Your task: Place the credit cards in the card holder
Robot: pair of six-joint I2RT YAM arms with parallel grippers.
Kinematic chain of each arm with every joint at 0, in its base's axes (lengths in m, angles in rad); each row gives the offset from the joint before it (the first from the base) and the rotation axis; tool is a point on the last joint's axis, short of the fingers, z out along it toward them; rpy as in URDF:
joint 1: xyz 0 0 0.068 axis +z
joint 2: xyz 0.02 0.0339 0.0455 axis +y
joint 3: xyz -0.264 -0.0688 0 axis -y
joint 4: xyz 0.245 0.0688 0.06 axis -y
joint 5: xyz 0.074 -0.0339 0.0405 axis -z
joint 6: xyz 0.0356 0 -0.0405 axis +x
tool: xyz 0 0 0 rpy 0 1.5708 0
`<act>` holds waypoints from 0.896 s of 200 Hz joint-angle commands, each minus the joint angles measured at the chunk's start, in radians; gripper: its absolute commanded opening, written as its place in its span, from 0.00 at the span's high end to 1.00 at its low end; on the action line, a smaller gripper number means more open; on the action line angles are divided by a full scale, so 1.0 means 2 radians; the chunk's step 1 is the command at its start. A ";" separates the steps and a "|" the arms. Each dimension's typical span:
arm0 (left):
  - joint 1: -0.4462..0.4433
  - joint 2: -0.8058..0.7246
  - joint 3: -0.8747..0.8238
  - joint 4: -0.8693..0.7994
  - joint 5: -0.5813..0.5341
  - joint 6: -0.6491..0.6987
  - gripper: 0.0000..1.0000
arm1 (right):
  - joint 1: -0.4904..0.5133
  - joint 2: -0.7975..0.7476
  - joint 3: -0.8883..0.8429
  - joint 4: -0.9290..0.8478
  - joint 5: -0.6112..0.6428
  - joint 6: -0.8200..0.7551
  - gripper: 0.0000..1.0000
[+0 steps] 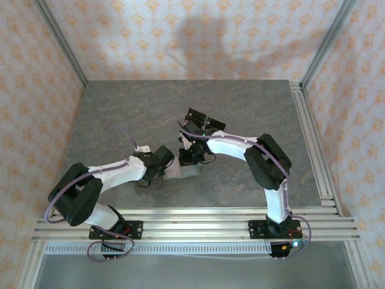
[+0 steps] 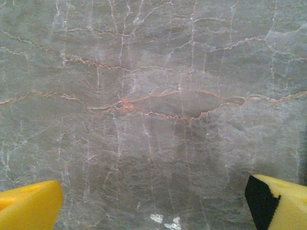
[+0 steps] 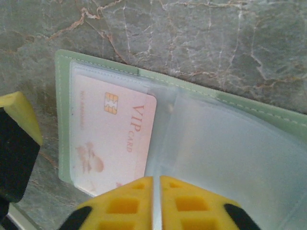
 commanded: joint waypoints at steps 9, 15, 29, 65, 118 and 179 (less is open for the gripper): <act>0.005 -0.012 0.003 -0.018 -0.017 0.002 0.00 | 0.007 -0.015 -0.001 -0.003 -0.002 -0.001 0.95; 0.006 -0.012 0.003 -0.017 -0.017 0.003 0.00 | 0.009 -0.011 0.002 -0.005 -0.005 -0.001 0.95; 0.006 -0.012 0.001 -0.016 -0.017 0.004 0.00 | 0.012 -0.001 0.008 -0.010 -0.009 -0.006 0.96; 0.008 -0.010 -0.002 -0.014 -0.016 0.003 0.00 | 0.012 0.019 0.014 -0.017 -0.006 -0.013 0.97; 0.009 -0.008 -0.005 -0.008 -0.010 0.002 0.00 | 0.012 0.027 0.010 -0.019 0.007 -0.014 0.99; 0.009 -0.005 -0.008 0.001 -0.005 0.002 0.00 | 0.013 0.040 0.028 -0.024 -0.023 -0.022 0.99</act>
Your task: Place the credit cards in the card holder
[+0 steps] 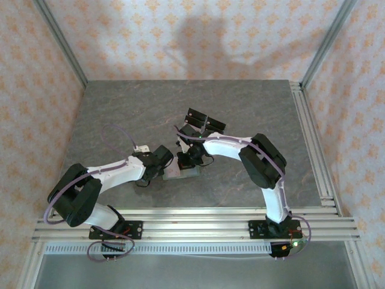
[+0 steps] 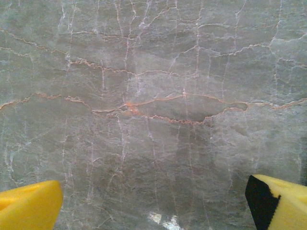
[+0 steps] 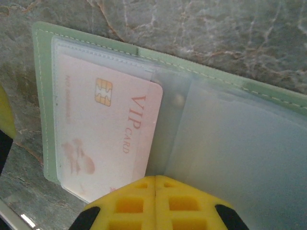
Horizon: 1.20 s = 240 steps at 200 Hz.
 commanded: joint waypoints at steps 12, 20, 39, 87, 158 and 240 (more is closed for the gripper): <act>0.005 -0.001 -0.007 0.001 -0.005 0.003 0.00 | 0.002 0.008 0.019 -0.015 -0.014 -0.012 0.98; 0.005 -0.001 -0.007 0.001 -0.005 0.004 0.00 | 0.002 0.004 0.018 -0.015 -0.012 -0.011 0.98; 0.005 0.000 -0.006 0.001 -0.005 0.005 0.00 | 0.002 -0.018 0.012 -0.009 -0.006 -0.006 0.93; 0.004 -0.016 -0.004 0.012 0.005 0.027 0.00 | -0.018 -0.082 -0.012 -0.014 0.035 -0.002 0.66; 0.002 -0.005 0.009 0.032 0.021 0.040 0.00 | -0.033 -0.047 0.026 -0.062 0.091 -0.053 0.56; -0.001 0.011 0.012 0.041 0.025 0.039 0.00 | -0.022 -0.057 0.028 -0.066 0.103 -0.059 0.57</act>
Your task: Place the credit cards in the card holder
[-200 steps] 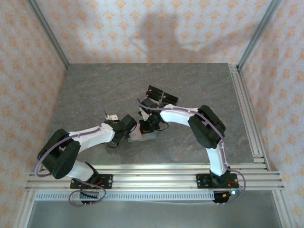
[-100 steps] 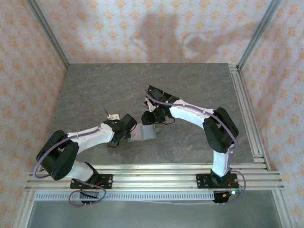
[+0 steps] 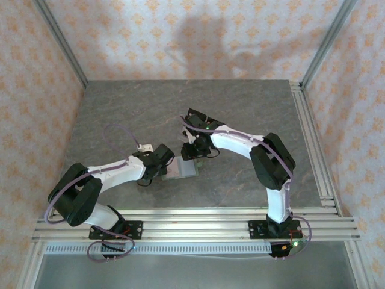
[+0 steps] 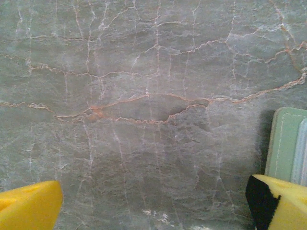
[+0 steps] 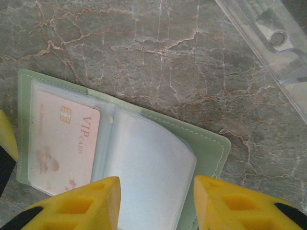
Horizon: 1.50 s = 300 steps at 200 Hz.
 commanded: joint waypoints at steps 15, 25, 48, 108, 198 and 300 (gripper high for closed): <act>-0.001 0.008 0.008 0.009 -0.003 0.003 0.00 | 0.011 -0.024 0.005 -0.016 0.028 -0.009 0.57; -0.001 0.008 0.007 0.010 -0.002 0.002 0.00 | 0.012 -0.030 0.003 -0.017 0.032 -0.010 0.56; -0.002 0.006 0.003 0.016 -0.002 0.001 0.00 | 0.013 -0.038 0.003 -0.021 0.038 -0.011 0.55; -0.005 -0.025 0.000 0.014 -0.004 -0.002 0.00 | 0.017 -0.032 0.027 -0.031 0.037 -0.023 0.55; -0.014 -0.032 -0.012 0.042 0.014 -0.009 0.00 | 0.020 0.015 0.067 -0.048 0.025 -0.040 0.55; -0.025 -0.009 -0.018 0.053 0.010 -0.017 0.00 | 0.020 0.019 0.057 -0.044 0.032 -0.041 0.56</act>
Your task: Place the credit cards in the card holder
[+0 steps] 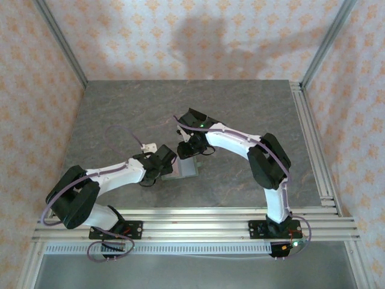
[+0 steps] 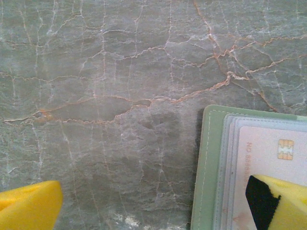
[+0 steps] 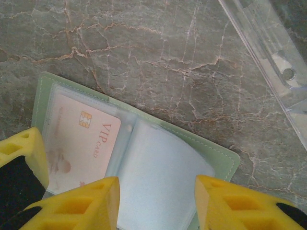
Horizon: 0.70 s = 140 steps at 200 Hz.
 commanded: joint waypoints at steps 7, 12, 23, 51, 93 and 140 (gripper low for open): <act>-0.004 0.006 -0.009 0.003 -0.012 -0.011 0.00 | 0.004 -0.002 -0.002 -0.005 0.002 -0.002 0.56; -0.004 0.005 -0.010 0.002 -0.012 -0.011 0.00 | 0.005 -0.005 -0.004 -0.005 0.000 -0.002 0.56; -0.004 0.006 -0.011 0.002 -0.013 -0.010 0.00 | 0.007 -0.011 -0.011 -0.004 -0.001 0.000 0.56; -0.005 0.009 -0.014 0.006 -0.013 -0.013 0.00 | 0.013 -0.019 -0.020 -0.001 -0.005 0.002 0.56; -0.005 0.012 -0.014 0.006 -0.013 -0.013 0.00 | 0.013 -0.003 -0.020 0.001 -0.002 0.001 0.56; -0.005 0.014 -0.013 0.006 -0.013 -0.012 0.00 | 0.013 0.011 -0.028 0.000 0.021 -0.004 0.56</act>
